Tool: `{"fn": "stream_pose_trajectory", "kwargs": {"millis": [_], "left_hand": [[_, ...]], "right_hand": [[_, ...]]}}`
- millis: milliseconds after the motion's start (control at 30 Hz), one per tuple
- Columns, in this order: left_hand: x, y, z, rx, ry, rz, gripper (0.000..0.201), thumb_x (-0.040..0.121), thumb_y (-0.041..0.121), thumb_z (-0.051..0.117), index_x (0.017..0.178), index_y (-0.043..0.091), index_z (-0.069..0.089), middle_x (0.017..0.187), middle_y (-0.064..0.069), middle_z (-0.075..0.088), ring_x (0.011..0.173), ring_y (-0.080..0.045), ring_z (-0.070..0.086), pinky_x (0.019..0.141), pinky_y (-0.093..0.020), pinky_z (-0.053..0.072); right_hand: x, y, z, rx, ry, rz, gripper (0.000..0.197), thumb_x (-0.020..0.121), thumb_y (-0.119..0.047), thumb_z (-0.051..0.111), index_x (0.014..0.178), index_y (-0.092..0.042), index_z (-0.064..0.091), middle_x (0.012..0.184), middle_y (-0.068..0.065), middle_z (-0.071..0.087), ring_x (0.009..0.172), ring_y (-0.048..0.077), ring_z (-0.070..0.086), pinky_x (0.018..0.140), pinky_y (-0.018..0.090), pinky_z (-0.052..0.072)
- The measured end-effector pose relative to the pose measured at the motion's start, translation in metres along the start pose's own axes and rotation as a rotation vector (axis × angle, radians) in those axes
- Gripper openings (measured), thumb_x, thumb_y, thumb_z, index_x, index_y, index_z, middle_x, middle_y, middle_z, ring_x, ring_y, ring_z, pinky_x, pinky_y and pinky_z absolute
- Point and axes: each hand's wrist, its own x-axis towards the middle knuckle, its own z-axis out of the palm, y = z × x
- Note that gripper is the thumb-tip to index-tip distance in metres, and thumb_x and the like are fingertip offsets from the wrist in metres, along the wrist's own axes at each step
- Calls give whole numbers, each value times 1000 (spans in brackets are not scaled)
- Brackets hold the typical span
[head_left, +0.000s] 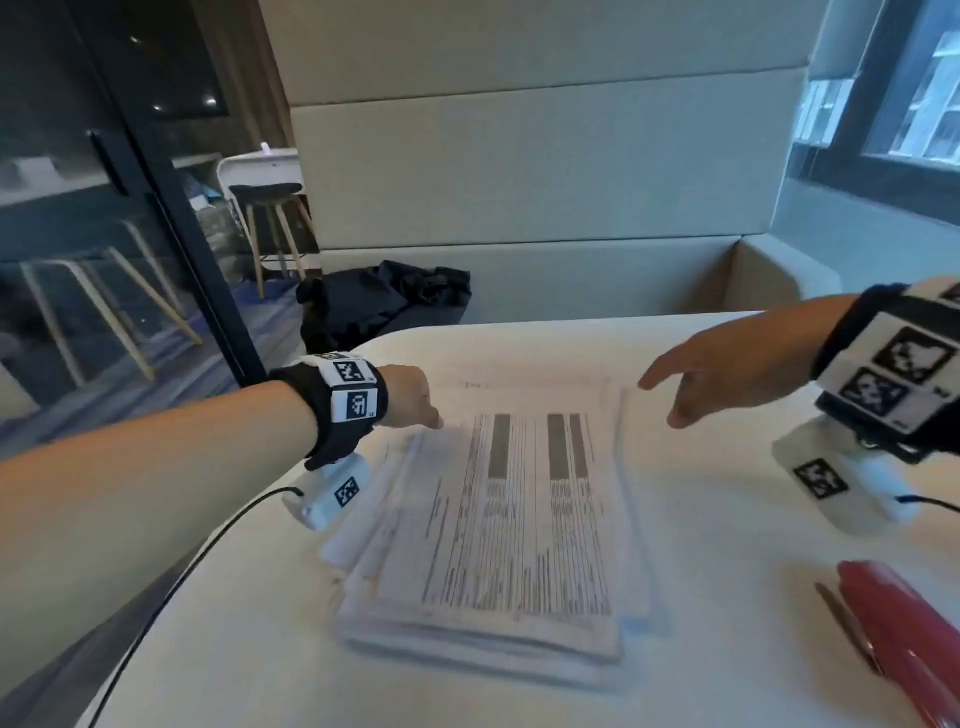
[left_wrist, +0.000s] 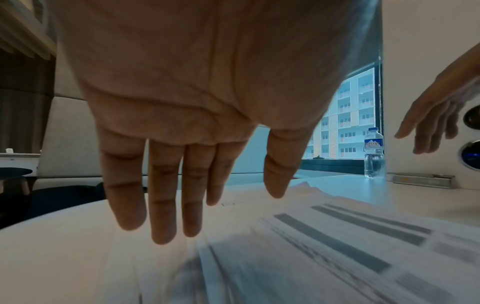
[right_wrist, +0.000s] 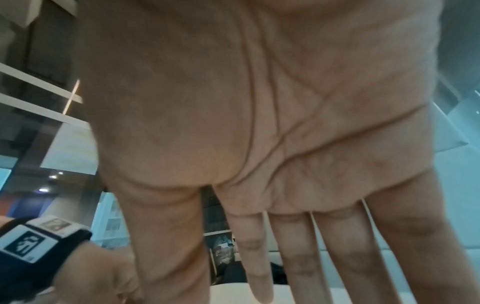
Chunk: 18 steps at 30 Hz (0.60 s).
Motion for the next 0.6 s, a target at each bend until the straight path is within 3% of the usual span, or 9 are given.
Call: {"fn": "stream_pose_trajectory", "kwargs": {"millis": [67, 100, 200, 267, 367, 467, 600], "left_hand": [[-10, 2, 13, 10, 1, -1, 39, 92, 43, 56, 79, 7, 57, 78, -7, 57, 69, -22, 51, 69, -29, 38], [-15, 4, 20, 8, 2, -7, 38, 92, 43, 57, 85, 6, 57, 77, -7, 56, 69, -22, 52, 68, -29, 38], [-35, 13, 35, -25, 7, -38, 53, 90, 44, 60, 120, 1, 55, 107, -12, 61, 97, -29, 58, 77, -30, 43], [-46, 16, 41, -57, 17, -60, 58, 89, 44, 62, 129, 3, 49, 123, -10, 58, 110, -28, 55, 86, -32, 45], [-54, 19, 48, -200, 21, -84, 60, 86, 39, 67, 129, 2, 47, 124, -11, 57, 107, -29, 56, 85, -33, 46], [-61, 20, 49, -389, 46, -121, 59, 85, 34, 70, 129, 2, 48, 125, -14, 57, 110, -31, 57, 88, -33, 50], [-67, 15, 48, -549, 78, -188, 60, 83, 32, 72, 128, -1, 50, 115, -18, 61, 103, -33, 61, 77, -30, 45]], "right_hand": [[-10, -16, 18, -5, -18, -45, 56, 88, -49, 59, 140, -41, 39, 129, -4, 59, 114, 20, 60, 104, 35, 42], [-17, -26, 27, -3, -18, -74, 56, 89, -49, 58, 141, -41, 38, 133, -8, 55, 119, 17, 56, 107, 34, 38], [-37, -56, 52, 25, -39, -132, 57, 91, -47, 57, 144, -39, 37, 144, -13, 46, 132, 11, 41, 113, 32, 26], [-42, -71, 66, 15, -48, -165, 59, 92, -46, 56, 146, -37, 34, 151, -11, 37, 139, 12, 33, 115, 34, 21], [-47, -90, 85, -67, -57, -187, 62, 93, -47, 53, 149, -36, 29, 157, -8, 26, 144, 15, 22, 116, 38, 17], [-50, -103, 98, -165, -101, -193, 63, 94, -49, 51, 150, -36, 26, 158, -5, 25, 145, 17, 21, 116, 42, 18], [-56, -110, 107, -226, -108, -174, 66, 94, -50, 49, 152, -35, 21, 159, -3, 21, 146, 19, 19, 116, 43, 17]]}}
